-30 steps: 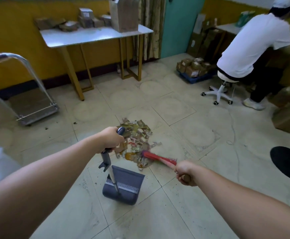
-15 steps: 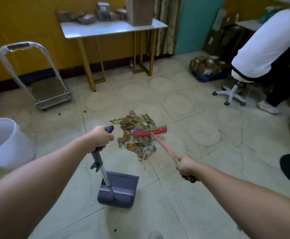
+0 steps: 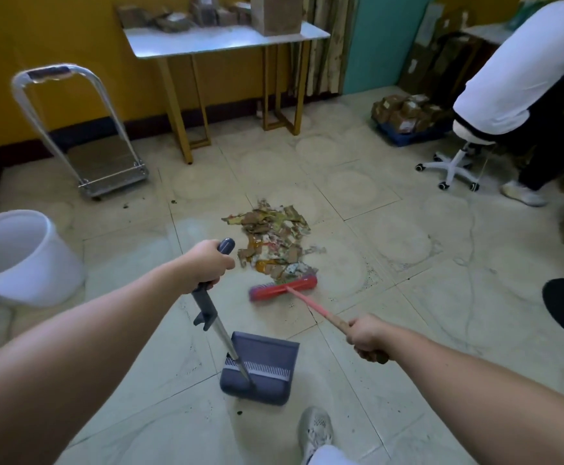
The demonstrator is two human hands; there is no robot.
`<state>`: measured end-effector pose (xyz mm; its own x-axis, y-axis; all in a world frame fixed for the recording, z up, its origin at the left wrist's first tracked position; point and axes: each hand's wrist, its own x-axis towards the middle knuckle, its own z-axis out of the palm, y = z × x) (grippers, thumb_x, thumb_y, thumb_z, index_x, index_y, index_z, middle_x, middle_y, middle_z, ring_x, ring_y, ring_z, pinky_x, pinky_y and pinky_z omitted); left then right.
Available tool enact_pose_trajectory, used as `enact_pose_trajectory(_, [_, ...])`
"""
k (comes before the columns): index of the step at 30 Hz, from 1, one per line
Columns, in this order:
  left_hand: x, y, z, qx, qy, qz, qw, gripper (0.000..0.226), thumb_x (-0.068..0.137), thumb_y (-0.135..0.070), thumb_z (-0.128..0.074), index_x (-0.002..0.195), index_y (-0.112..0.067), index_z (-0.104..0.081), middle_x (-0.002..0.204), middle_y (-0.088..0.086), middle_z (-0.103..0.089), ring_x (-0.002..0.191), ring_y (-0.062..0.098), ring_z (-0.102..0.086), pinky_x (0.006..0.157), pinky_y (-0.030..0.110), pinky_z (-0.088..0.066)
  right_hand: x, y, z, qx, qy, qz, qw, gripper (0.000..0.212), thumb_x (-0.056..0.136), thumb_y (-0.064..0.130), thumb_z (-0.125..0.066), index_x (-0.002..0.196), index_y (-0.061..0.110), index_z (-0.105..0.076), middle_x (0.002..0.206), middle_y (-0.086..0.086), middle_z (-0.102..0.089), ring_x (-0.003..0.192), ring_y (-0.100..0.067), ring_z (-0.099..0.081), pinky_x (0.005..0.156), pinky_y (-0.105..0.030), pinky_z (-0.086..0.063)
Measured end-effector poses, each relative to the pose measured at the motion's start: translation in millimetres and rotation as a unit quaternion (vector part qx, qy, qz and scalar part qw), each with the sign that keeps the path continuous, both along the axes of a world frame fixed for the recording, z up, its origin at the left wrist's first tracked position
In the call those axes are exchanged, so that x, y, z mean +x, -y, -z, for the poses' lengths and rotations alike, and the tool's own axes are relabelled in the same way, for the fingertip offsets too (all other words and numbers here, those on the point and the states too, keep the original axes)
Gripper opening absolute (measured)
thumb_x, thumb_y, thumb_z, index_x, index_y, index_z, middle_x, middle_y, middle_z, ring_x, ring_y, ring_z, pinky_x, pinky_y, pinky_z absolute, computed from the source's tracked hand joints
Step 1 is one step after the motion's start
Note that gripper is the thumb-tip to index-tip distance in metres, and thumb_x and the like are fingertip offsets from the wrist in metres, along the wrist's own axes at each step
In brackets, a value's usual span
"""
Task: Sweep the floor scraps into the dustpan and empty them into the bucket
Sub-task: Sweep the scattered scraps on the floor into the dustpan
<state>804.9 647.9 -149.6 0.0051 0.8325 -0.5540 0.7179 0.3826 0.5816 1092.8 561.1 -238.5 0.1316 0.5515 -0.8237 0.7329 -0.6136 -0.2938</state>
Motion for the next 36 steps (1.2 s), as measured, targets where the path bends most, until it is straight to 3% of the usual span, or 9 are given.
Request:
enact_pose_trajectory(4, [-10, -1, 2, -0.004, -0.001, -0.035, 0.999, 0.016, 0.089, -0.009, -0.051, 0.078, -0.011, -0.039, 0.069, 0.009, -0.044, 0.051, 0.019, -0.041, 0.045, 0.028, -0.037, -3, -32, 4, 0.02, -0.013, -0.009, 1.0, 0.034, 0.095, 0.003, -0.034, 0.123, -0.008, -0.051, 0.063, -0.012, -0.048, 0.046, -0.017, -0.041, 0.039, -0.022, -0.03])
enact_pose_trajectory(9, [-6, -14, -4, -0.006, 0.004, -0.072, 0.997, 0.013, 0.089, -0.008, -0.051, 0.08, -0.01, -0.042, 0.07, 0.009, -0.044, 0.051, 0.018, -0.04, 0.044, 0.026, -0.037, -1, -76, -4, 0.04, -0.011, -0.035, 0.999, 0.021, 0.095, 0.002, -0.038, 0.103, -0.006, -0.055, 0.061, -0.013, -0.05, 0.04, -0.017, -0.042, 0.033, -0.017, -0.03])
enact_pose_trajectory(14, [18, -43, -6, -0.002, 0.009, -0.101, 0.995, 0.014, 0.088, -0.007, -0.052, 0.081, -0.01, -0.04, 0.071, 0.01, -0.043, 0.048, 0.019, -0.038, 0.044, 0.027, -0.034, 23, -110, -14, 0.054, -0.025, -0.04, 0.997, 0.026, 0.095, 0.004, -0.039, 0.111, -0.008, -0.056, 0.064, -0.013, -0.051, 0.044, -0.018, -0.043, 0.038, -0.022, -0.031])
enact_pose_trajectory(22, [57, -86, -15, 0.025, -0.035, -0.086, 0.995, 0.01, 0.091, -0.007, -0.052, 0.085, -0.009, -0.044, 0.067, 0.009, -0.045, 0.048, 0.017, -0.041, 0.041, 0.026, -0.036, 73, -159, -39, 0.091, -0.037, -0.031, 0.995, 0.023, 0.096, 0.008, -0.04, 0.114, 0.003, -0.054, 0.07, -0.011, -0.054, 0.052, -0.019, -0.047, 0.045, -0.028, -0.037])
enact_pose_trajectory(33, [65, -156, -2, 0.029, -0.025, -0.053, 0.998, 0.01, 0.092, -0.009, -0.05, 0.087, -0.013, -0.042, 0.068, 0.009, -0.047, 0.048, 0.018, -0.042, 0.043, 0.027, -0.038, 90, -214, -24, 0.079, -0.017, 0.045, 0.996, 0.025, 0.095, 0.007, -0.039, 0.109, -0.005, -0.056, 0.065, -0.012, -0.051, 0.043, -0.017, -0.042, 0.037, -0.021, -0.029])
enact_pose_trajectory(36, [64, -185, 4, 0.021, -0.017, -0.036, 0.999, 0.011, 0.091, -0.009, -0.05, 0.084, -0.012, -0.042, 0.068, 0.008, -0.046, 0.049, 0.017, -0.042, 0.042, 0.026, -0.038, 81, -232, -17, 0.077, -0.025, 0.086, 0.993, 0.023, 0.097, 0.011, -0.036, 0.112, 0.006, -0.053, 0.061, -0.01, -0.049, 0.032, -0.014, -0.04, 0.034, -0.017, -0.028])
